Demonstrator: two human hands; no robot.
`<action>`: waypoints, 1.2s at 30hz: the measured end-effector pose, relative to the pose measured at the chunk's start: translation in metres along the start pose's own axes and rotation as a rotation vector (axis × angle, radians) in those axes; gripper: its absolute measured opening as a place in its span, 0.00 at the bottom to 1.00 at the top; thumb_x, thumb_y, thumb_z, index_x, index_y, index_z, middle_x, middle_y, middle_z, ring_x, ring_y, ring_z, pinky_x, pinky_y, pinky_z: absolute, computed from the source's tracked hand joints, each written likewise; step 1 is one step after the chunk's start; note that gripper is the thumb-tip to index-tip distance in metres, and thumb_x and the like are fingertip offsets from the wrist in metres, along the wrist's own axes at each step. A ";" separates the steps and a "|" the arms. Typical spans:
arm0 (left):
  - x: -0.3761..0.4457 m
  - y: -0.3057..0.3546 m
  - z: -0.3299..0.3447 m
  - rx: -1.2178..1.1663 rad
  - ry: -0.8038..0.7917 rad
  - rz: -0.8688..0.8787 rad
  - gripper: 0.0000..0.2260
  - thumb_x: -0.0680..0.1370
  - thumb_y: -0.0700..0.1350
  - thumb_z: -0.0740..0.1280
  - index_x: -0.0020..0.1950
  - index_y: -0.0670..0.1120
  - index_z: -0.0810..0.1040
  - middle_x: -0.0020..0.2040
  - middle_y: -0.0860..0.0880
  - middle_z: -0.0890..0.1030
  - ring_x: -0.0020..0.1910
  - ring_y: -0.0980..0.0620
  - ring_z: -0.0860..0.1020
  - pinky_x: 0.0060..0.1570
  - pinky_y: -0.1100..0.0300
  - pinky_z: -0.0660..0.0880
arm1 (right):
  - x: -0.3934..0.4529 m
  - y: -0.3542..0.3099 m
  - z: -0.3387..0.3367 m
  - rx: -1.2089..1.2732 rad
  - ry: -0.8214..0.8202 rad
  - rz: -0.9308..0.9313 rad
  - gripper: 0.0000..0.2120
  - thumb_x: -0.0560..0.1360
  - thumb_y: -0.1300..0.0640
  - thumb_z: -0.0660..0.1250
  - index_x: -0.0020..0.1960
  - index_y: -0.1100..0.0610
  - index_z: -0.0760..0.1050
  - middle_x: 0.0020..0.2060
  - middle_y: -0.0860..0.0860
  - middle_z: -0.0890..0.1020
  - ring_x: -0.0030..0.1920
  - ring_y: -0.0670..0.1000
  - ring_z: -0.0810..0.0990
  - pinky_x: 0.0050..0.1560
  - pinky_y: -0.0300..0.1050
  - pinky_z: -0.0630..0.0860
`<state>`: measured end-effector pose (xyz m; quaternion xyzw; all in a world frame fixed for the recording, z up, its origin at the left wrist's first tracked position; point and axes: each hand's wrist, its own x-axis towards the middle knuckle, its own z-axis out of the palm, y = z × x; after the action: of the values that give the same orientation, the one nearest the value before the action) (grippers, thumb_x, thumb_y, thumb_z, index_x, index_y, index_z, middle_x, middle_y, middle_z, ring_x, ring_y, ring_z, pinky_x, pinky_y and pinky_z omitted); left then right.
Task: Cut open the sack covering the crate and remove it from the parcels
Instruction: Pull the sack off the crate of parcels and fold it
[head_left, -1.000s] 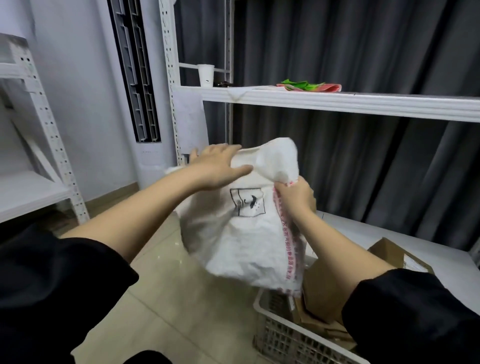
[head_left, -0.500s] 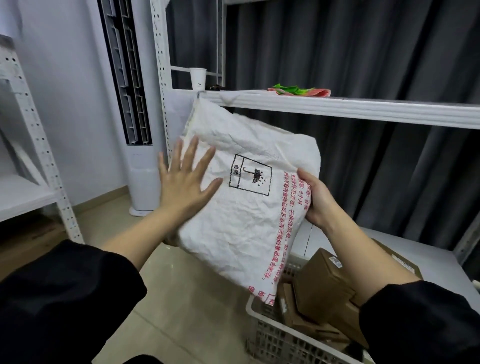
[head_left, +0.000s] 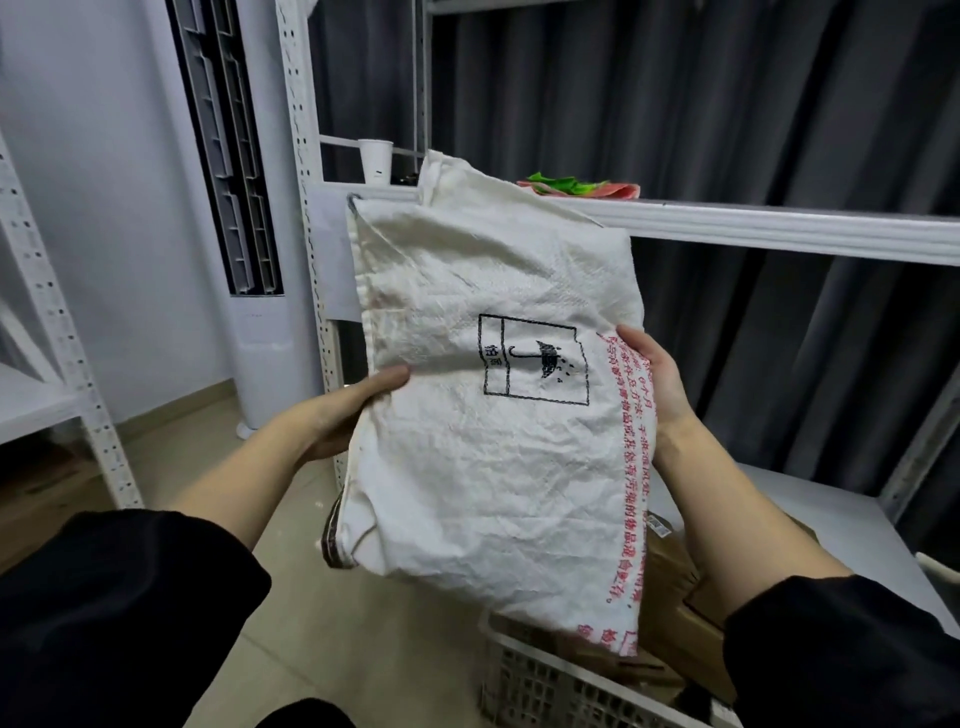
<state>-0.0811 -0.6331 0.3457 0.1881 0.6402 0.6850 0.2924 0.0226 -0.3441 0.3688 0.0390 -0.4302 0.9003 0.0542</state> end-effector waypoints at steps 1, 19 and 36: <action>-0.003 0.001 0.002 -0.053 -0.052 -0.012 0.42 0.39 0.59 0.83 0.50 0.44 0.82 0.44 0.46 0.86 0.41 0.51 0.85 0.35 0.62 0.80 | 0.000 -0.001 0.001 0.007 0.001 -0.006 0.12 0.69 0.53 0.66 0.45 0.59 0.83 0.42 0.54 0.84 0.43 0.52 0.84 0.47 0.44 0.81; -0.006 -0.025 -0.008 -0.167 -0.077 -0.100 0.28 0.39 0.55 0.83 0.35 0.46 0.87 0.38 0.47 0.85 0.36 0.52 0.84 0.35 0.63 0.80 | 0.013 0.026 0.014 -0.126 0.308 -0.201 0.27 0.77 0.66 0.50 0.19 0.55 0.63 0.14 0.44 0.64 0.15 0.41 0.63 0.17 0.29 0.61; 0.095 -0.137 -0.132 -0.279 0.660 -0.069 0.13 0.69 0.42 0.67 0.53 0.44 0.73 0.39 0.44 0.80 0.27 0.52 0.80 0.29 0.64 0.76 | 0.126 0.184 -0.081 -0.818 0.204 0.430 0.39 0.69 0.55 0.75 0.73 0.51 0.57 0.63 0.51 0.74 0.59 0.55 0.77 0.59 0.50 0.74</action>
<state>-0.2149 -0.6721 0.1844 -0.1065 0.6065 0.7794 0.1158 -0.1288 -0.3880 0.1906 -0.1641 -0.7402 0.6470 -0.0804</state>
